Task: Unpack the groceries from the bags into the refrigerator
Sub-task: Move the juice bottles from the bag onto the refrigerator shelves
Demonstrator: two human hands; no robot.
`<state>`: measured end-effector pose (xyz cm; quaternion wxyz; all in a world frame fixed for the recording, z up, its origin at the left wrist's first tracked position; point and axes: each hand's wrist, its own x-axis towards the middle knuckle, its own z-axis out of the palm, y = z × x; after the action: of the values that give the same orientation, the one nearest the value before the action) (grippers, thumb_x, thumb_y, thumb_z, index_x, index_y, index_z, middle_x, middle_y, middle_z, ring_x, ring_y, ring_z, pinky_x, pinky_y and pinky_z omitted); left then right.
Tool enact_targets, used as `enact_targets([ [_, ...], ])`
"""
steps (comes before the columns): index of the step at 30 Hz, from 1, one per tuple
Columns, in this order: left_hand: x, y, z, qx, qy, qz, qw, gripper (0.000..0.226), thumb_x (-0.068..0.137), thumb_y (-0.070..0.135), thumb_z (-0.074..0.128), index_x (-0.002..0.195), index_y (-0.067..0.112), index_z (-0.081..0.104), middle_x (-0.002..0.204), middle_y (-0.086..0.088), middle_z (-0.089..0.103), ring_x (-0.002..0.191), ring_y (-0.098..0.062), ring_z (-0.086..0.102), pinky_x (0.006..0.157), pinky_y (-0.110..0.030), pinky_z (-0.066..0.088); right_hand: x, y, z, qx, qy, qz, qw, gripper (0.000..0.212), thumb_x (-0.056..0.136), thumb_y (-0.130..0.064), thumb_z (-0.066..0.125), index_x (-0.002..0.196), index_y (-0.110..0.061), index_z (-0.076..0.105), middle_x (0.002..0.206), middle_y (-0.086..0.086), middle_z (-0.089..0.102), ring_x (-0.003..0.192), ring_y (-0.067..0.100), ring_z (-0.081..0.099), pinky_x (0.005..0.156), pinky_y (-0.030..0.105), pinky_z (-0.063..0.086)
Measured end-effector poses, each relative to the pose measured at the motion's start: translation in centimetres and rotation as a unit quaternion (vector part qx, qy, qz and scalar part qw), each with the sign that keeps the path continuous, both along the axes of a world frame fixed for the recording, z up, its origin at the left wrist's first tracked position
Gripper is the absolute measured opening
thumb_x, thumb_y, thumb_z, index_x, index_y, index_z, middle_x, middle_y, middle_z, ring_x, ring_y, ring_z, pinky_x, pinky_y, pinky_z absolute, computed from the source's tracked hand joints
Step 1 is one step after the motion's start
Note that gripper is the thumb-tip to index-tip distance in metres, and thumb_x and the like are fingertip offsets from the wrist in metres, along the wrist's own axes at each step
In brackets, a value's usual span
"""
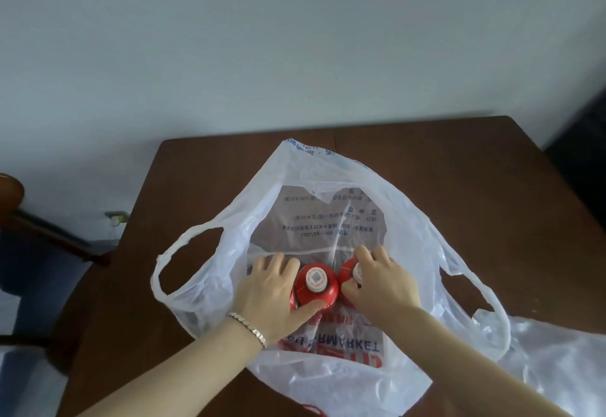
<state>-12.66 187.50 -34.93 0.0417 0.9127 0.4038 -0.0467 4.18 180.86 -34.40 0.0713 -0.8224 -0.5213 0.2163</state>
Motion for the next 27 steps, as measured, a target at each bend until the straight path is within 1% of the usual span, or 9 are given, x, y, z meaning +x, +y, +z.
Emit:
enact_targets([
  [2,0.3,0.3,-1.0,0.044,-0.034,-0.025,0.998,0.085,0.071,0.087,0.02,0.118,0.026,0.056,0.103,0.004,0.067,0.091,-0.019,0.063,0.058,-0.025,0.053,0.0,0.1,0.0,-0.001,-0.002,0.0,1.0,0.036,0.091,-0.035,0.045,0.123,-0.021,0.039,0.116,-0.001,0.047,0.084,0.014,0.044,0.063,0.022,0.035],
  [5,1.0,1.1,-1.9,0.079,-0.058,-0.074,0.992,0.076,0.08,0.078,0.015,0.122,0.027,0.053,0.073,0.003,0.07,0.062,-0.017,0.065,0.035,-0.021,0.042,0.1,0.1,-0.2,-0.004,-0.003,-0.004,1.0,0.031,0.089,-0.035,0.046,0.116,-0.02,0.042,0.112,-0.001,0.048,0.081,0.014,0.044,0.063,0.023,0.036],
  [9,1.4,2.4,-2.4,0.093,-0.082,-0.172,0.977,0.051,0.079,0.063,0.026,0.114,0.029,0.043,0.06,0.0,0.062,0.046,-0.018,0.056,0.032,-0.021,0.038,0.1,0.0,-0.3,-0.006,-0.004,-0.01,1.0,0.033,0.089,-0.036,0.047,0.116,-0.018,0.042,0.111,0.001,0.048,0.088,0.02,0.052,0.065,0.026,0.037],
  [14,1.6,2.7,-3.2,0.094,-0.091,-0.21,0.969,0.037,0.08,0.051,0.038,0.099,0.019,0.043,0.055,0.0,0.06,0.045,-0.02,0.059,0.032,-0.025,0.047,0.0,0.0,-0.2,-0.005,-0.004,-0.006,1.0,0.029,0.087,-0.034,0.047,0.11,-0.017,0.043,0.105,0.001,0.048,0.078,0.018,0.043,0.065,0.027,0.036],
  [17,1.6,2.2,-3.3,0.142,-0.073,-0.212,0.964,0.044,0.074,0.053,0.056,0.095,0.015,0.043,0.049,0.002,0.06,0.043,-0.018,0.058,0.033,-0.02,0.045,0.3,-0.1,-0.2,-0.002,-0.014,0.008,1.0,0.028,0.091,-0.037,0.044,0.111,-0.017,0.043,0.107,0.001,0.049,0.079,0.018,0.045,0.065,0.027,0.036],
  [19,1.6,2.0,-3.1,0.17,-0.067,-0.211,0.96,0.057,0.063,0.055,0.07,0.094,0.015,0.043,0.045,0.003,0.057,0.041,-0.016,0.057,0.032,-0.018,0.042,0.5,-0.1,-0.2,-0.003,-0.033,0.019,0.999,0.034,0.095,-0.045,0.04,0.114,-0.017,0.042,0.111,0.001,0.051,0.084,0.02,0.054,0.065,0.026,0.04],
  [23,1.9,2.1,-3.0,0.204,-0.061,-0.219,0.952,0.064,0.058,0.055,0.076,0.092,0.013,0.042,0.039,0.003,0.053,0.035,-0.016,0.053,0.033,-0.015,0.039,0.4,-0.3,0.2,-0.023,-0.042,0.015,0.999,0.043,0.095,-0.052,0.039,0.119,-0.017,0.04,0.114,0.001,0.051,0.088,0.021,0.061,0.064,0.026,0.043],
  [25,2.0,2.4,-2.9,0.196,-0.055,-0.225,0.953,0.066,0.054,0.054,0.078,0.091,0.012,0.043,0.035,0.003,0.049,0.031,-0.017,0.05,0.031,-0.015,0.037,0.0,-0.9,0.7,-0.024,-0.024,0.005,0.999,0.039,0.095,-0.048,0.043,0.119,-0.016,0.041,0.116,0.003,0.052,0.091,0.022,0.06,0.068,0.027,0.044],
  [27,2.2,2.6,-2.4,0.155,-0.051,-0.216,0.963,0.065,0.049,0.05,0.084,0.089,0.008,0.054,0.033,0.002,0.047,0.027,-0.019,0.048,0.027,-0.016,0.037,-0.6,-1.9,1.8,-0.011,-0.008,-0.015,1.0,0.039,0.094,-0.047,0.046,0.118,-0.016,0.043,0.116,0.003,0.052,0.093,0.022,0.059,0.073,0.028,0.049],
])
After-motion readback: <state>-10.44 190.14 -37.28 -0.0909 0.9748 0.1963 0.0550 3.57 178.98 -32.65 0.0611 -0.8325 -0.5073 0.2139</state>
